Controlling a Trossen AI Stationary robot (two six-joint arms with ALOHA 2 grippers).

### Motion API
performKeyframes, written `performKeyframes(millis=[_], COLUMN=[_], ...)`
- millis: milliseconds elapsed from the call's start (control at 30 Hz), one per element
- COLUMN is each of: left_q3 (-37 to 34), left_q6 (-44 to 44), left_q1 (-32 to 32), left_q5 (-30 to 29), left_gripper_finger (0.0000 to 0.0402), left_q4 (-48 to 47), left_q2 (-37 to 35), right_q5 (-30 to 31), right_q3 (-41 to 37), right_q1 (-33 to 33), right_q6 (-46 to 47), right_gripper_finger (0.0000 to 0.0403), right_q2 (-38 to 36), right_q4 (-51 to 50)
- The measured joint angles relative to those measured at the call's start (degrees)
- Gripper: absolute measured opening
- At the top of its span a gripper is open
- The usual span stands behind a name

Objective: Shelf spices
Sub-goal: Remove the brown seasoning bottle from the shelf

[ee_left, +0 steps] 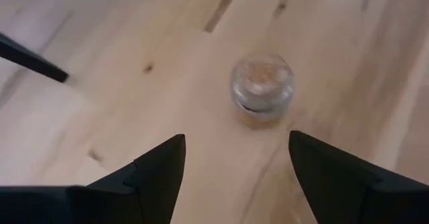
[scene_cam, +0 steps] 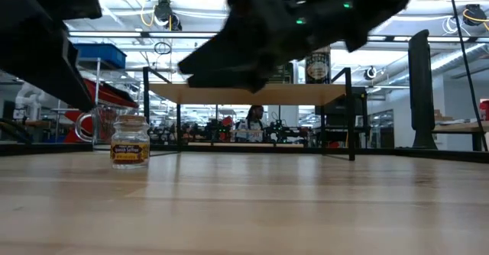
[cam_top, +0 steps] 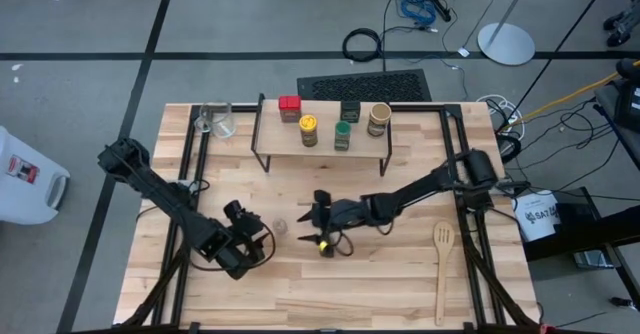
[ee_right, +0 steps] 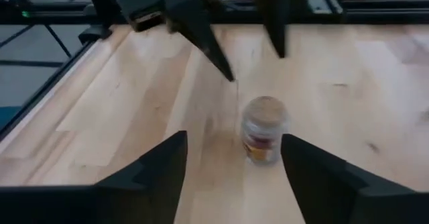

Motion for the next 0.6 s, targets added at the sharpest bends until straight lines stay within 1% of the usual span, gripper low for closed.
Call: performKeyframes(millis=[133, 200, 300, 467, 600], left_q3=[-0.02, -0.02, -0.02, -0.02, -0.02], left_q6=[3.74, 4.49, 4.96, 7.22, 8.86], left_q1=[0.97, 1.59, 2.15, 3.74, 5.05], left_q5=[-0.47, -0.36, -0.36, 1.08, 1.25], left_gripper_finger=[0.0263, 0.0252, 0.0235, 0.0212, 0.02], left_q4=[2.82, 3.34, 4.21, 6.02, 7.73], left_q2=[1.48, 2.5, 4.05, 5.64, 5.89], right_q5=[-0.07, 0.03, 0.07, 1.03, 3.48], right_q3=[7.64, 10.61, 13.98, 14.91, 14.94], right_q1=[0.06, 0.04, 0.04, -0.18, -0.67], right_q6=[-1.65, -2.19, -2.32, -2.3, -2.14], right_gripper_finger=[0.0239, 0.0239, 0.024, 0.024, 0.024], right_q2=[4.65, 6.55, 8.71, 10.26, 10.22], right_q4=[-6.86, -10.91, -13.84, -14.4, -15.23])
